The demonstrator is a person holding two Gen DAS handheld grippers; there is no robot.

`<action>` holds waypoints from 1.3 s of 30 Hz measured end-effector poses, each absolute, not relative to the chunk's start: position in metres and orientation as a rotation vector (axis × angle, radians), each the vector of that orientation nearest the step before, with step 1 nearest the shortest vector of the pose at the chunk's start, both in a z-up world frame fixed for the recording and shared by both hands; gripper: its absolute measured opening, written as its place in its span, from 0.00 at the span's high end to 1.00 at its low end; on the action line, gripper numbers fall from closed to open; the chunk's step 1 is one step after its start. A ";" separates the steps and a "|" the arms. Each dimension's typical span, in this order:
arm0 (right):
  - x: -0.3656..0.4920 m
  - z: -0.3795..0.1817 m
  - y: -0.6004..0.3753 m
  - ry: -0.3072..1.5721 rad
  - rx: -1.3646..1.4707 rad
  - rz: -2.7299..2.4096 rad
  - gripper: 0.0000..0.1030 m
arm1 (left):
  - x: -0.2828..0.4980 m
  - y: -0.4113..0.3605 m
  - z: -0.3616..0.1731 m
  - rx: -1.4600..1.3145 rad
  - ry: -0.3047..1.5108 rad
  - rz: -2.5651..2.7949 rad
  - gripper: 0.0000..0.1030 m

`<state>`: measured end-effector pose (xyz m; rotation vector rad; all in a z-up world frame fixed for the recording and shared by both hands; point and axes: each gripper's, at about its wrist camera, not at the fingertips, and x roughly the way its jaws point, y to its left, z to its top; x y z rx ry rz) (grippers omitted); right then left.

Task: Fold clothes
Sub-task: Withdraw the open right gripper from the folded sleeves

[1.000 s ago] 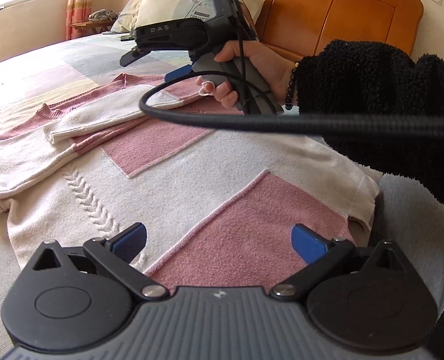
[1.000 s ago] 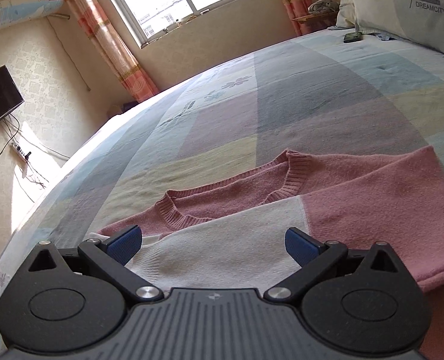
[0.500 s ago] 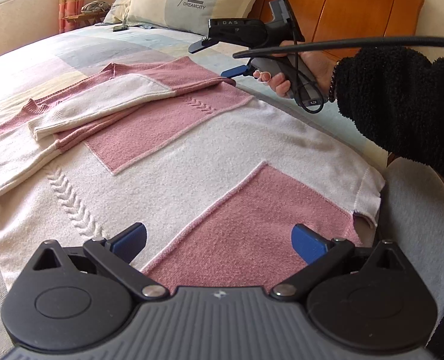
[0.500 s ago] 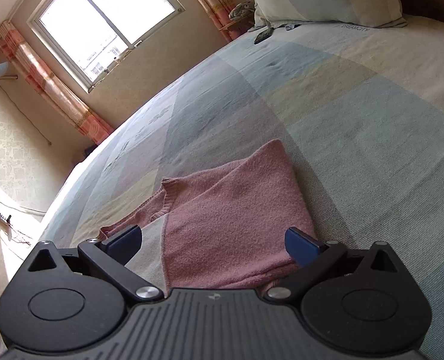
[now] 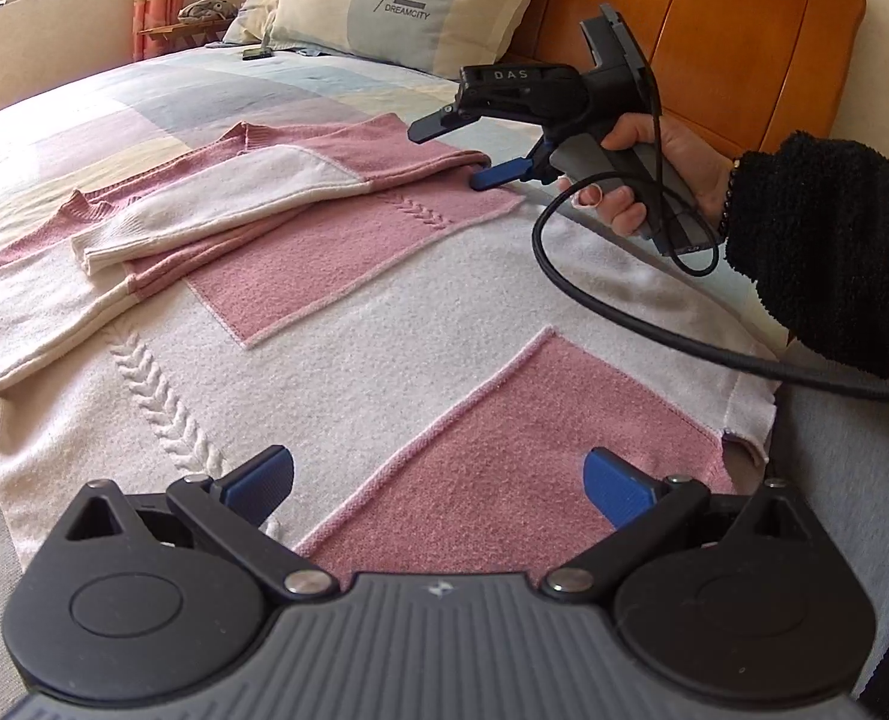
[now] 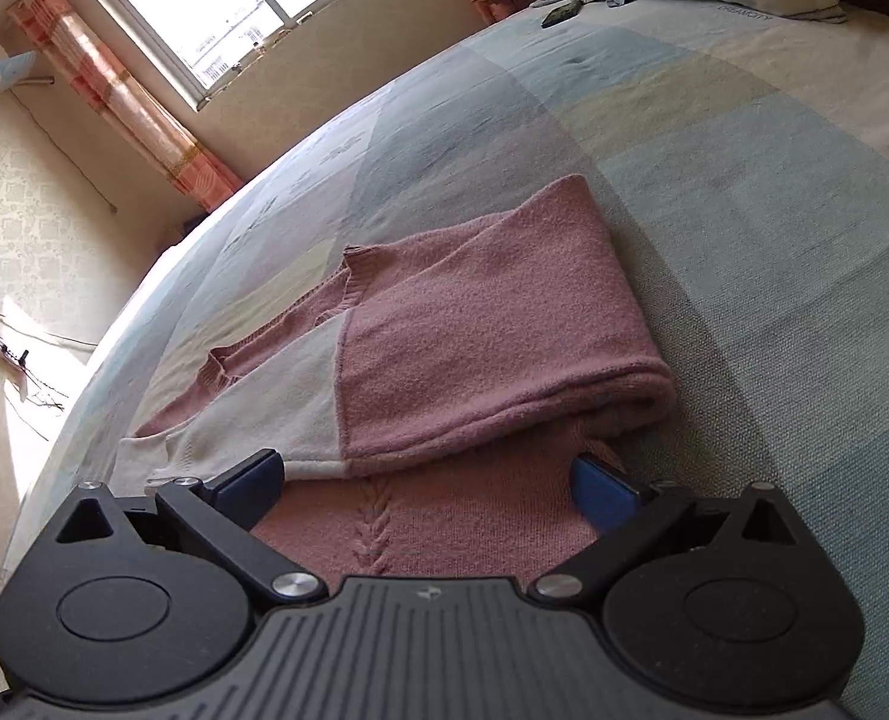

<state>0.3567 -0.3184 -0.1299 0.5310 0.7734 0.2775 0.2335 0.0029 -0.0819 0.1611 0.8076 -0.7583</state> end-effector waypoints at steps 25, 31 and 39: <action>0.352 -0.067 -0.289 0.722 0.491 0.421 0.00 | 0.240 0.009 -0.086 0.165 0.830 -0.702 0.01; 0.272 -0.055 -0.326 0.776 0.560 0.444 0.00 | 0.238 0.003 -0.089 0.182 0.833 -0.701 0.01; 0.179 -0.126 -0.318 0.902 0.587 0.384 0.00 | 0.235 -0.007 -0.102 0.206 0.853 -0.690 0.01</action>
